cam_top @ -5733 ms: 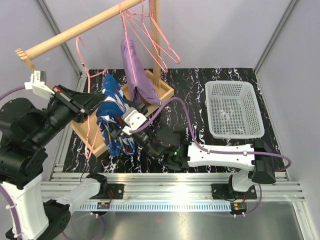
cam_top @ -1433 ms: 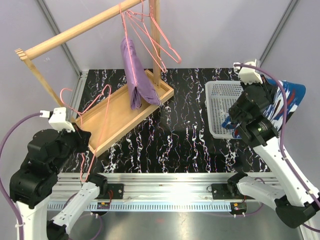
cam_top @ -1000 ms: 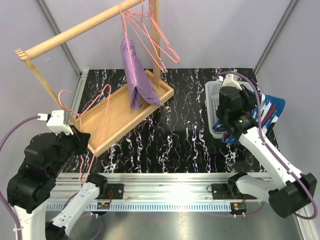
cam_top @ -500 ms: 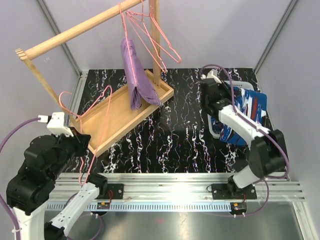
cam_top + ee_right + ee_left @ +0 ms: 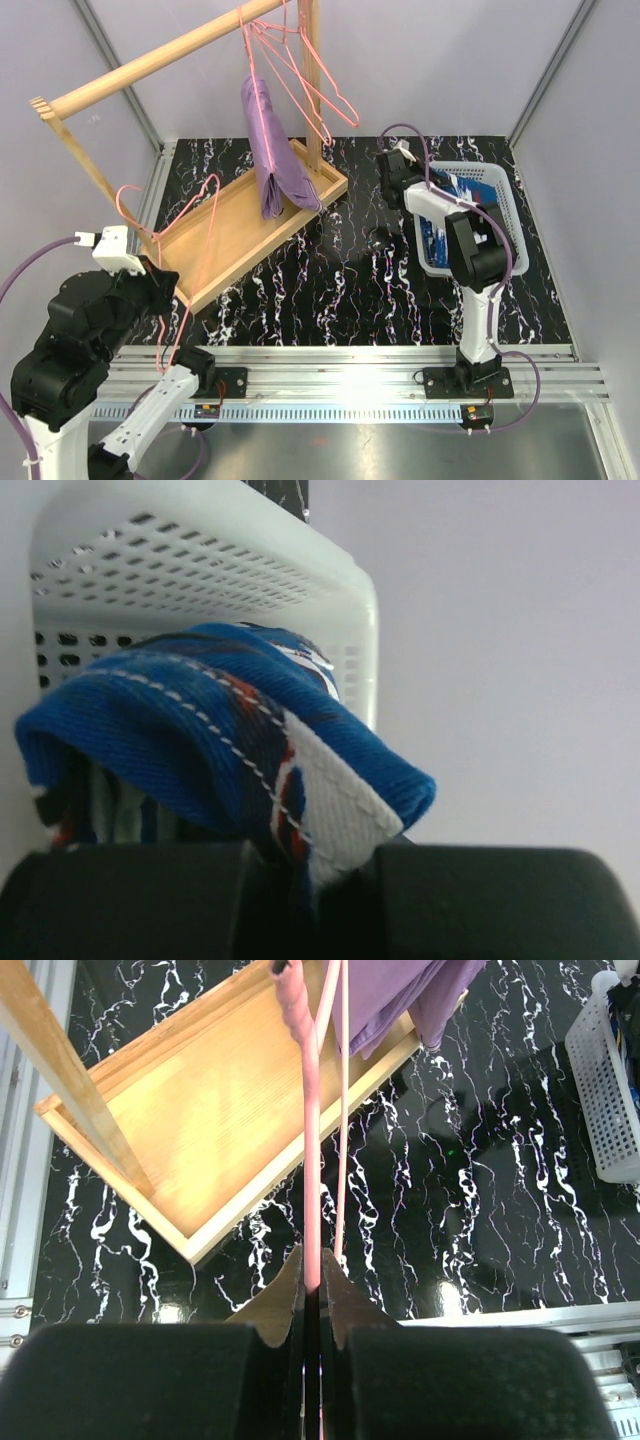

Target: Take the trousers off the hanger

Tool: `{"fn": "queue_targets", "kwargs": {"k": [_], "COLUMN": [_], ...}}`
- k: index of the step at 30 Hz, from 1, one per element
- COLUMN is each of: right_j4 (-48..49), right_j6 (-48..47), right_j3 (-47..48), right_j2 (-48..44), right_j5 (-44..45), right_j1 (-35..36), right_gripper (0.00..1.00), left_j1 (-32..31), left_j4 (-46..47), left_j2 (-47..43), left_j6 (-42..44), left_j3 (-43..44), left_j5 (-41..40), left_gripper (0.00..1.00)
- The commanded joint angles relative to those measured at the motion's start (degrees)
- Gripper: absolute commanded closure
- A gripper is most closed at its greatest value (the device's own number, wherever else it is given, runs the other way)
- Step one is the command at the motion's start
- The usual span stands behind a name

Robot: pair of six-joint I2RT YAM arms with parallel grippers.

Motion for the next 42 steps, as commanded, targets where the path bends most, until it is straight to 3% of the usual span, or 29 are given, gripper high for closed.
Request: {"fn": "queue_targets", "kwargs": {"k": [1, 3, 8, 12, 13, 16, 18, 19, 23, 29, 33, 37, 42], "right_j4": [-6.2, -6.3, -16.8, -20.8, -22.0, -28.8, -33.1, -33.9, -38.9, -39.5, -36.0, -30.8, -26.9], "right_j6": [10.1, 12.3, 21.6, 24.9, 25.2, 27.2, 29.1, 29.7, 32.8, 37.7, 43.0, 47.1, 50.7], "right_j3": [7.3, 8.2, 13.1, 13.4, 13.5, 15.1, 15.0, 14.8, 14.6, 14.1, 9.0, 2.2, -3.2], "right_j2": [1.6, 1.7, 0.4, -4.0, -5.0, -7.6, -10.6, -12.0, -20.5, -32.4, -40.2, -50.8, -58.2], "right_j5": [0.5, 0.3, -2.8, -7.3, -8.0, -11.0, -14.7, -16.0, -23.9, -49.9, -67.8, -76.2, -77.0], "right_j1": [-1.0, -1.0, -1.8, -1.9, -1.9, -1.9, -2.0, -2.0, -2.1, -3.9, -4.3, -4.3, -4.3], "right_gripper": [1.0, 0.97, 0.68, 0.55, 0.41, 0.29, 0.26, 0.01, 0.01, 0.01, 0.01, 0.01, 0.01], "left_j1": [-0.2, -0.2, -0.2, -0.2, -0.2, -0.2, -0.1, -0.1, -0.1, -0.2, -0.2, -0.4, -1.7], "left_j4": [1.5, 1.5, 1.6, -0.1, -0.6, -1.5, -1.7, -1.9, -1.7, -2.7, -5.2, -6.9, -7.6], "left_j2": [1.1, 1.5, 2.5, 5.3, 5.9, 8.7, 10.7, 11.3, 15.8, 23.4, 28.9, 32.7, 37.1], "left_j6": [0.3, 0.1, -0.5, -1.0, -1.1, -1.1, -1.1, -1.1, -0.9, -1.1, -0.7, -0.4, -2.4], "left_j3": [2.4, 2.6, 3.5, 8.1, 9.1, 12.9, 14.7, 15.8, 18.1, 25.0, 32.9, 36.2, 38.8], "left_j5": [-1.8, -1.7, -2.5, -6.0, -7.6, -9.2, -9.6, -10.4, -11.5, -15.6, -19.6, -25.0, -31.3], "left_gripper": [1.0, 1.0, 1.0, 1.0, 1.0, 1.0, 1.0, 1.0, 1.0, 1.0, 1.0, 1.0, 1.0]}}
